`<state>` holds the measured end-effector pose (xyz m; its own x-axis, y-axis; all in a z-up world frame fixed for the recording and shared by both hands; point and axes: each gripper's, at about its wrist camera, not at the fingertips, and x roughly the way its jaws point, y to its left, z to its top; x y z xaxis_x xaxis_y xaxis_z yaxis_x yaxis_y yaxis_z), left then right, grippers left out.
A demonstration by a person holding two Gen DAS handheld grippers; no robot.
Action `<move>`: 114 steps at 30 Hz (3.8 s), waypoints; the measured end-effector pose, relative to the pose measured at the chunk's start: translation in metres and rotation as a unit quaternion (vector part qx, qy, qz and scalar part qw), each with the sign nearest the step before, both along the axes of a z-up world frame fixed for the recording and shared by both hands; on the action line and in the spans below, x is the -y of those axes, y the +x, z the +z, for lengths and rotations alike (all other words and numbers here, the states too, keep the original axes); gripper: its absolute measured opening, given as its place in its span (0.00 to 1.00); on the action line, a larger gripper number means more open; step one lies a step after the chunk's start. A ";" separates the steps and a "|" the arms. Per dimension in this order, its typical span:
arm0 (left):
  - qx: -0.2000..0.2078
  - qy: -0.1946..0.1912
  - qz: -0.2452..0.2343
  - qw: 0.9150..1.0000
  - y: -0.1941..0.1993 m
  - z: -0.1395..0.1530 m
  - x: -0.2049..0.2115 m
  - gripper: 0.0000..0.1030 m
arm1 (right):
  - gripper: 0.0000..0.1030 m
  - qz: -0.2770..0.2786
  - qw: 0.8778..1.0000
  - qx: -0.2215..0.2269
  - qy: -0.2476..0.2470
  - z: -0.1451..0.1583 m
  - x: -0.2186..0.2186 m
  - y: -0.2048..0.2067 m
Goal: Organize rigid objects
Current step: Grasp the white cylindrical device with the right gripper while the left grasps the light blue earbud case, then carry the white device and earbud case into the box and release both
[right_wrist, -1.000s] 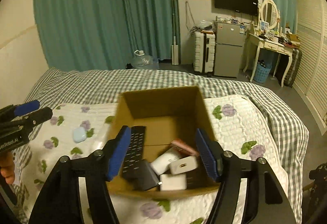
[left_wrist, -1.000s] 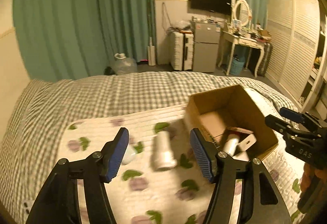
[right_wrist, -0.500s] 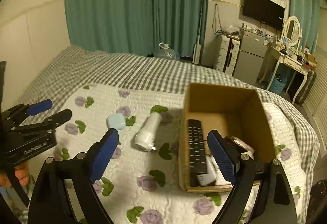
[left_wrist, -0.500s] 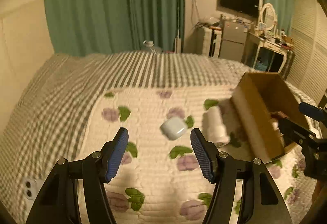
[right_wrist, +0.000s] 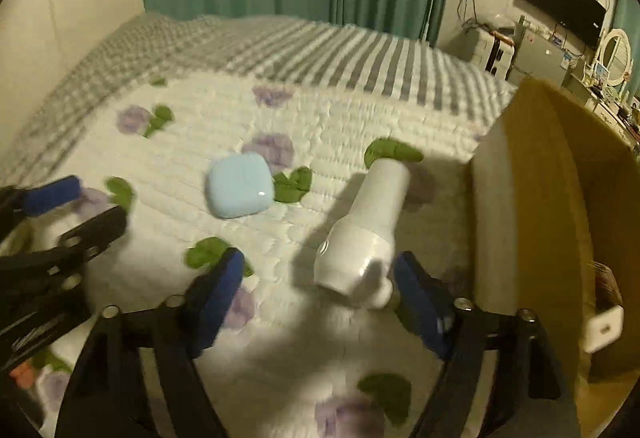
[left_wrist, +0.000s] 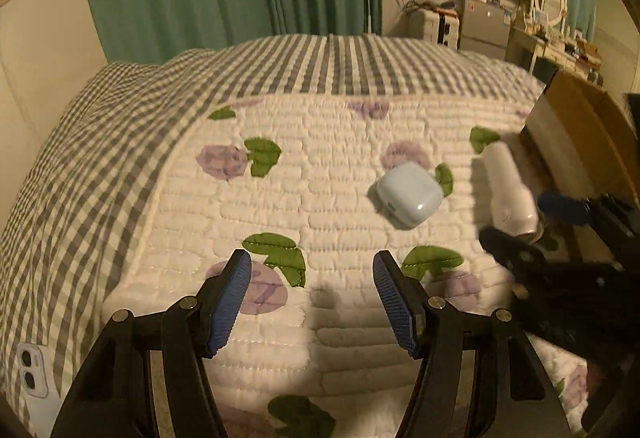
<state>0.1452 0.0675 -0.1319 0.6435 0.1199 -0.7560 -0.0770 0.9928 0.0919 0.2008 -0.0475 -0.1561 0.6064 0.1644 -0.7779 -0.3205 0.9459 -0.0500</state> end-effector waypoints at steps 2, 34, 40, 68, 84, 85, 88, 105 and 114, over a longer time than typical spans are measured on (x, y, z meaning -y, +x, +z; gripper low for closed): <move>-0.010 -0.004 -0.001 1.000 0.006 -0.005 0.000 0.64 | 0.74 -0.014 1.000 0.004 -0.016 -0.010 -0.001 0.011; -0.011 0.027 -0.141 0.990 0.085 -0.037 0.054 0.61 | 0.48 -0.013 1.000 0.014 0.014 -0.005 0.024 0.046; -0.006 0.010 -0.137 0.991 0.073 -0.031 0.049 0.50 | 0.48 -0.010 1.000 0.014 0.013 -0.005 0.023 0.042; 0.122 -0.042 -0.089 0.988 -0.084 0.196 0.125 0.50 | 0.48 0.041 0.985 0.158 0.059 0.214 0.102 -0.120; 0.093 -0.031 -0.118 0.988 -0.013 0.154 0.234 0.50 | 0.48 0.025 0.987 0.151 0.052 0.209 0.203 -0.055; 0.091 -0.029 -0.115 0.989 -0.008 0.150 0.236 0.50 | 0.48 0.025 0.987 0.150 0.053 0.204 0.207 -0.048; 0.086 -0.016 -0.105 0.991 0.013 0.131 0.242 0.50 | 0.49 0.018 0.988 0.137 0.069 0.174 0.222 -0.025; 0.047 -0.018 -0.121 0.991 0.034 0.078 0.272 0.50 | 0.73 -0.035 0.995 0.065 0.073 0.090 0.257 0.034; 0.036 -0.028 -0.119 0.992 0.047 0.065 0.280 0.50 | 0.73 -0.080 0.990 0.081 0.087 0.103 0.278 0.019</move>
<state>0.1919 -0.2122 -0.0666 0.7009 -0.0820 -0.7085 0.1557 0.9870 0.0397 0.2198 -0.3256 -0.0531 0.7504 0.1779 -0.6366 -0.1661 0.9829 0.0789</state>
